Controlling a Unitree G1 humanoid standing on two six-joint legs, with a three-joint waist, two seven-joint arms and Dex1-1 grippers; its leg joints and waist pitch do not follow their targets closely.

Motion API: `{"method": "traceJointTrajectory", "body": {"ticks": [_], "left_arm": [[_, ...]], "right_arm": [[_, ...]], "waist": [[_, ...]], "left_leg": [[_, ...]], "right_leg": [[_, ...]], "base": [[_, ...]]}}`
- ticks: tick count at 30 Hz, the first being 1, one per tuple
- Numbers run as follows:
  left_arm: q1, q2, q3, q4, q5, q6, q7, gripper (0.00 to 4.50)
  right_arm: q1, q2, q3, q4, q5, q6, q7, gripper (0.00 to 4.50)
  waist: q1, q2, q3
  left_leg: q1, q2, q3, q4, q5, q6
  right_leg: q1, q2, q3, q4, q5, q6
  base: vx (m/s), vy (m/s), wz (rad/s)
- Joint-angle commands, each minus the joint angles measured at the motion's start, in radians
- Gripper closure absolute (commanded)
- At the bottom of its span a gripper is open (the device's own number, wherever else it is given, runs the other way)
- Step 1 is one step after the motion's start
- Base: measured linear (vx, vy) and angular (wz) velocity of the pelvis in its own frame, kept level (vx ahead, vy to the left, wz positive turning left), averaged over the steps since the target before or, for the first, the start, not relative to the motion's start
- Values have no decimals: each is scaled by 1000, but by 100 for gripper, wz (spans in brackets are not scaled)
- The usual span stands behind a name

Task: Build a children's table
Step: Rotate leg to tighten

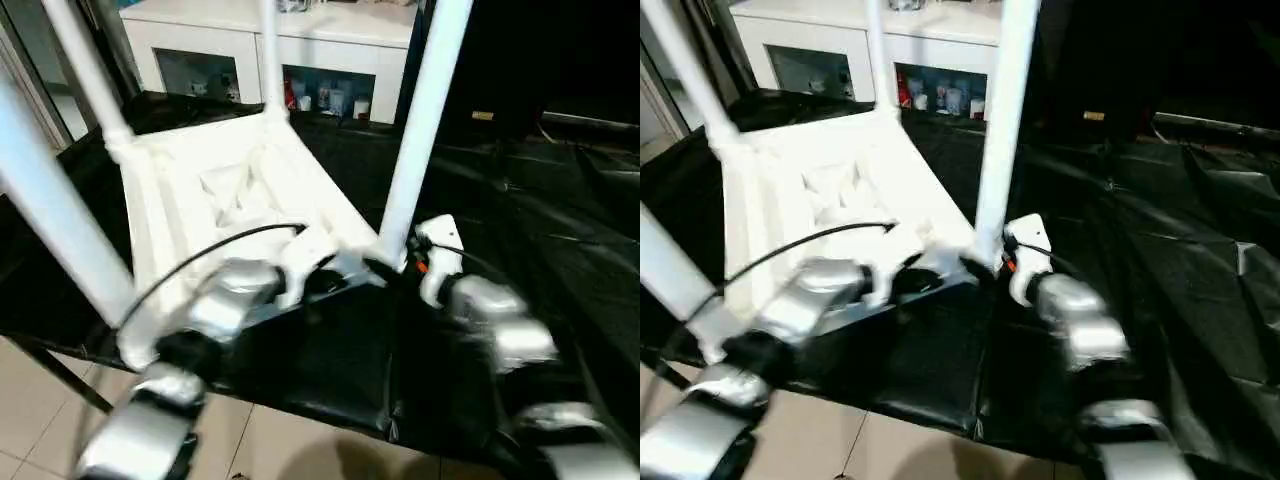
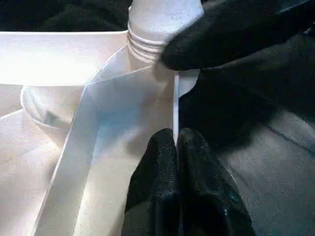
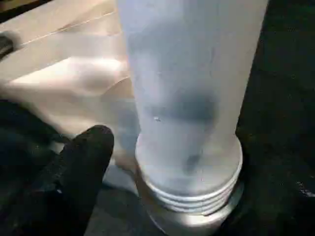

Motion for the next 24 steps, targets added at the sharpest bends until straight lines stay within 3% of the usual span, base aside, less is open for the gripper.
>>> {"method": "traceJointTrajectory", "body": {"ticks": [1, 3, 8, 15, 24], "left_arm": [[16, 2, -17, -61, -51, -57, -93, 450], [35, 23, -19, -93, -72, -56, -147, 450], [74, 71, -16, -159, -111, -23, -238, 450], [93, 85, -10, -180, -114, -17, -254, 450], [94, 82, -6, -186, -116, -5, -236, 450]], "right_arm": [[10, -16, 41, -40, 9, 6, 103, 38], [16, -49, 41, -51, 9, 4, 157, 38], [30, -114, 46, -71, 30, 13, 254, 38], [38, -129, 79, -58, 3, -3, 295, 100], [35, -120, 87, -56, 10, -10, 305, 172]], "waist": [[3, -13, -68], [3, -16, -66], [12, -10, -67], [11, -18, -66], [9, -18, -67]], "left_leg": [[6, 23, -5, -64, -195, 68], [4, 23, -3, -64, -186, 72], [7, 28, 0, -63, -181, 71], [6, 24, 1, -62, -183, 63], [5, 24, 1, -61, -166, 70]], "right_leg": [[59, -64, 42, -81, -256, -193], [59, -62, 42, -78, -241, -199], [55, -60, 42, -72, -211, -220], [55, -62, 42, -76, -260, -197], [55, -60, 42, -72, -234, -202]], "base": [[0, 0, 0], [0, 0, 0], [0, 0, 0], [0, 0, 0], [0, 0, 0]]}}
